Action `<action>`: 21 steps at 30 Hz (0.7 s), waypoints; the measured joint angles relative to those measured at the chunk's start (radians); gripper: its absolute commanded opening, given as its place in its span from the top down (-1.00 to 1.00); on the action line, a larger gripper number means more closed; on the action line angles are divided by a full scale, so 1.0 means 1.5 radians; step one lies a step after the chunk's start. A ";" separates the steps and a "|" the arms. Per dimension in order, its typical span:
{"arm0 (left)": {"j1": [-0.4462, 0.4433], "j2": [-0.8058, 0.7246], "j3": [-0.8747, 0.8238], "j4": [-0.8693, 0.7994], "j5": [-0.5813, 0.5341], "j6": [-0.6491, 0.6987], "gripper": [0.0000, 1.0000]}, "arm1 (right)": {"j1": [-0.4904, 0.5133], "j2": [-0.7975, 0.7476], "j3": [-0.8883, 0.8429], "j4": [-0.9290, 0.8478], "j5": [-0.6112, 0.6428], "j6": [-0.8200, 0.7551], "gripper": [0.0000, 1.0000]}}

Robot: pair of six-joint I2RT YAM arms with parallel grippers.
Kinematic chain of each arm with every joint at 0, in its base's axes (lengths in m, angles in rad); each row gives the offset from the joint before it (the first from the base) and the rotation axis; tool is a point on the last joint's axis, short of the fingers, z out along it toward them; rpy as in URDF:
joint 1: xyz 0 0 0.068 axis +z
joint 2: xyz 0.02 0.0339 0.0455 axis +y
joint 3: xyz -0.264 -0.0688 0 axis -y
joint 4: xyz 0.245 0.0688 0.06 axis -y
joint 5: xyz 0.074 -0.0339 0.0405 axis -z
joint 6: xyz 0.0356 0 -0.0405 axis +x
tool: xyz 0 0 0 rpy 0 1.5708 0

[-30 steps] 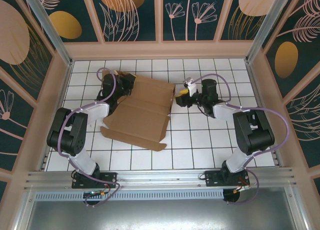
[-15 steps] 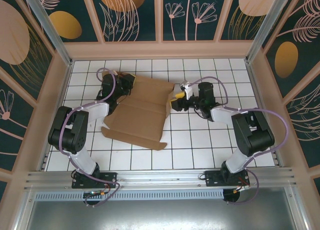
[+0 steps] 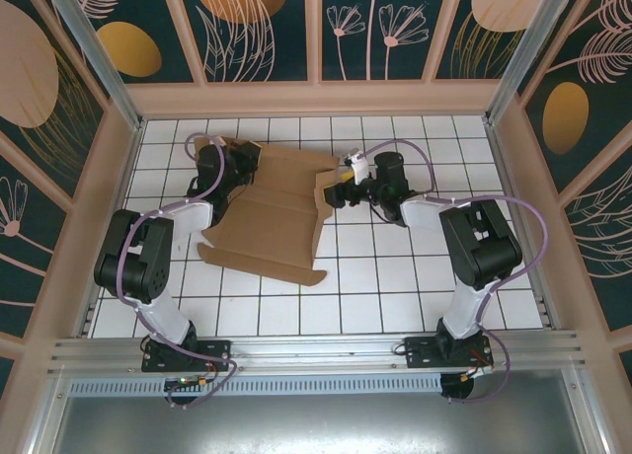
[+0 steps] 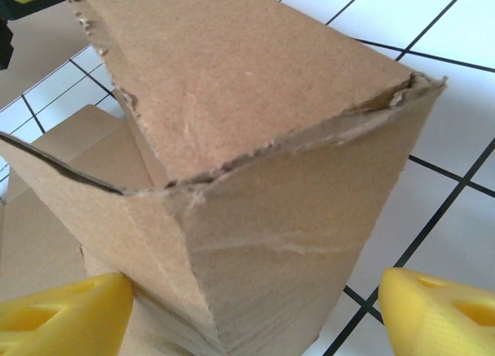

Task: Fold the paper box

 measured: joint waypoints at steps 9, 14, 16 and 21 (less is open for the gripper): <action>0.011 0.064 0.173 -0.186 0.007 -0.009 1.00 | -0.067 0.018 -0.007 0.088 -0.101 0.158 -0.54; 0.011 0.103 0.249 -0.268 0.018 -0.007 1.00 | -0.108 0.048 -0.014 0.190 -0.181 0.286 -0.48; 0.011 0.116 0.255 -0.290 0.023 -0.007 1.00 | -0.113 0.061 -0.014 0.215 -0.203 0.320 -0.47; 0.011 0.144 0.269 -0.332 0.035 -0.012 1.00 | -0.115 0.092 -0.014 0.249 -0.247 0.375 -0.43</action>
